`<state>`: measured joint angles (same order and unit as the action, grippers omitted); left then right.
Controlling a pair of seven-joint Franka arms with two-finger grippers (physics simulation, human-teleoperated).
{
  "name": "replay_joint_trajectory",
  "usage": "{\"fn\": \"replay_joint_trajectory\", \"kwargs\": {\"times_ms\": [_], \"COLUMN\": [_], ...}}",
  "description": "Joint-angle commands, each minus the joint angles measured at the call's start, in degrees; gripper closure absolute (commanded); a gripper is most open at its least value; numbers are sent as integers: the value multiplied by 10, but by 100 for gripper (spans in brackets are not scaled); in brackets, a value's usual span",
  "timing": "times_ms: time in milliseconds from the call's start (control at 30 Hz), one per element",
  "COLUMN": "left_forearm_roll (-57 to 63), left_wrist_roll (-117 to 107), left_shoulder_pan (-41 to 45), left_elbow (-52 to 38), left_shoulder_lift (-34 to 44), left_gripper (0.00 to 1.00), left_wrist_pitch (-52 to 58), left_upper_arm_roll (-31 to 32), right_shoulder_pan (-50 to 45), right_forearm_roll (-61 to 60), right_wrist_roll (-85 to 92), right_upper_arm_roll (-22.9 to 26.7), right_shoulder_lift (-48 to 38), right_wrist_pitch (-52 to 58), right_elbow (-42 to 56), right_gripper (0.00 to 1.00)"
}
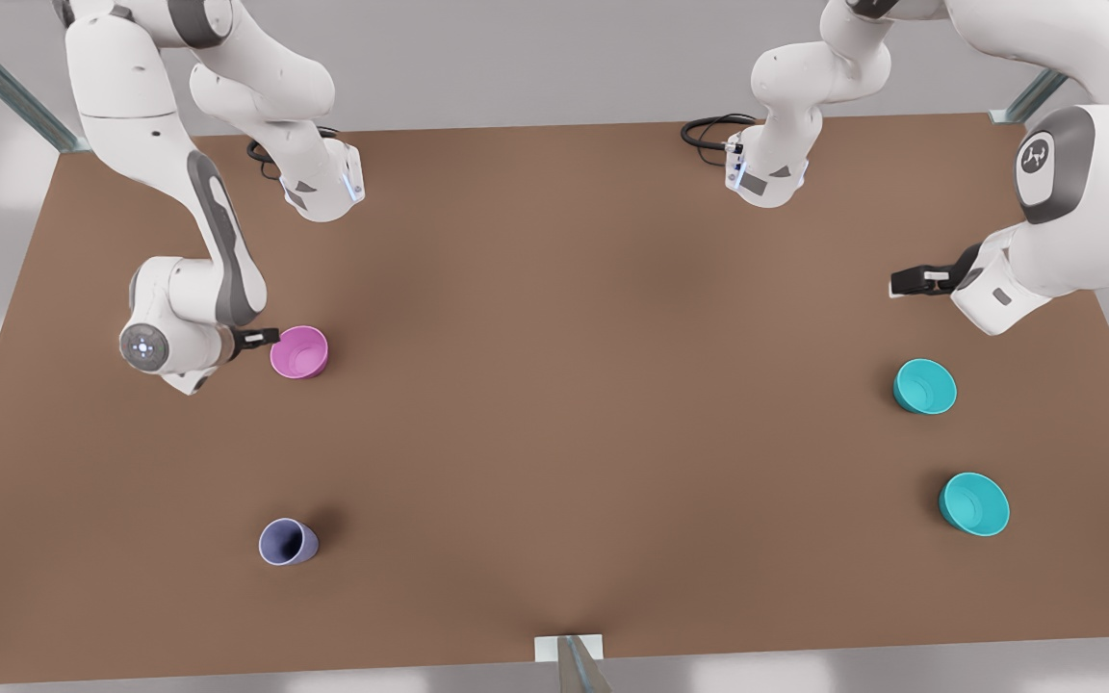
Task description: Stack the blue bowl on the pink bowl
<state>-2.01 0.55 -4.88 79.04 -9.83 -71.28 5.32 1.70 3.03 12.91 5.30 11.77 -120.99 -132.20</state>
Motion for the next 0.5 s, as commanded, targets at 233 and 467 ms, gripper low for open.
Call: {"fn": "replay_joint_trajectory", "kwargs": {"times_ms": [233, 467], "left_forearm_roll": [0, 0], "left_wrist_roll": [1, 1], "left_shoulder_pan": [0, 0], "left_elbow": [0, 0], "left_shoulder_lift": [0, -4], "left_gripper": [0, 0], "left_wrist_pitch": [11, 12], "left_upper_arm_roll": [0, 0], "right_shoulder_pan": [-6, -6], "right_forearm_roll": [-47, -85], "right_wrist_roll": [20, 21], "right_upper_arm_roll": [-6, -13], "right_shoulder_lift": [3, 52], "right_wrist_pitch": [-170, -181], "right_elbow": [-81, -66], "right_gripper": [0, 0]}}
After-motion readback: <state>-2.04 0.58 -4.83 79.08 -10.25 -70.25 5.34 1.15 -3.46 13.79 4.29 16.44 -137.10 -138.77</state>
